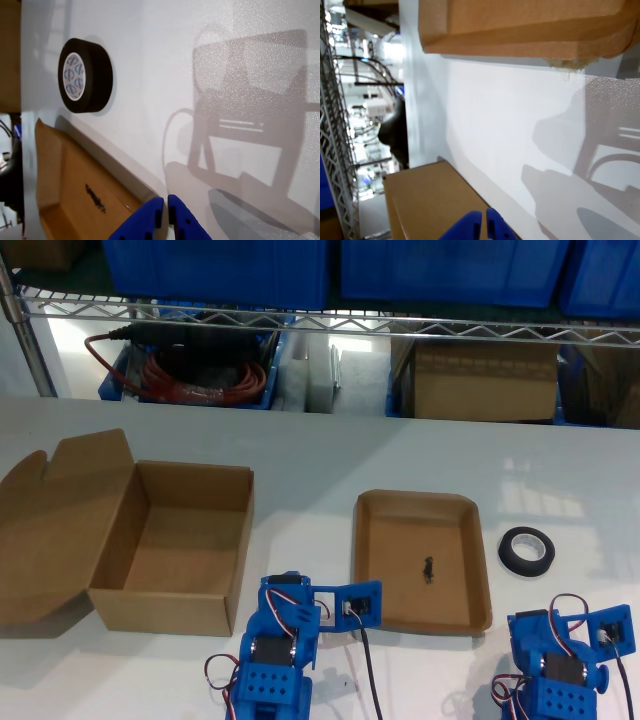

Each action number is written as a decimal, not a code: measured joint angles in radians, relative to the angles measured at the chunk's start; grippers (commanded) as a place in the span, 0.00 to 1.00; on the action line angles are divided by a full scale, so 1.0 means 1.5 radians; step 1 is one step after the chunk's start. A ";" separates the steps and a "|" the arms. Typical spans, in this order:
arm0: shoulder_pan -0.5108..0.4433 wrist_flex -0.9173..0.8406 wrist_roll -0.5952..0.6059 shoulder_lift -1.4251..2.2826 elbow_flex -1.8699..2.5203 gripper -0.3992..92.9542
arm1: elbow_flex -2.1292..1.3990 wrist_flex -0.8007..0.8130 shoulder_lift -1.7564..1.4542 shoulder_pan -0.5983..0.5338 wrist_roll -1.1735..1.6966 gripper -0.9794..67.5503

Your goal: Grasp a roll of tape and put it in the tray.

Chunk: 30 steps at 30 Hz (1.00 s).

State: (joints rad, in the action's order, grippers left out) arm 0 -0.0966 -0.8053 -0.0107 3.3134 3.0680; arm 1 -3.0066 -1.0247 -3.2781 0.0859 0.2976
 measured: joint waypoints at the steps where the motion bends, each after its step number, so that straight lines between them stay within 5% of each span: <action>1: 0.000 0.000 0.000 0.000 0.000 0.01 | 0.000 0.000 0.000 0.000 -0.001 0.01; 21: 0.000 0.000 0.000 0.000 0.000 0.01 | 0.000 0.000 0.000 -0.010 -0.016 0.02; 24: 0.000 0.000 0.000 0.000 0.000 0.01 | 0.000 0.000 0.000 -0.014 -0.016 0.42; 30: 0.000 0.000 0.000 0.000 0.000 0.01 | 0.000 0.003 0.008 -0.015 -0.016 0.46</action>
State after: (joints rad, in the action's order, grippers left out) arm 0 -0.0966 -0.8053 -0.0107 3.3134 3.0680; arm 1 -3.0066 -1.0201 -3.2658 0.0629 0.2730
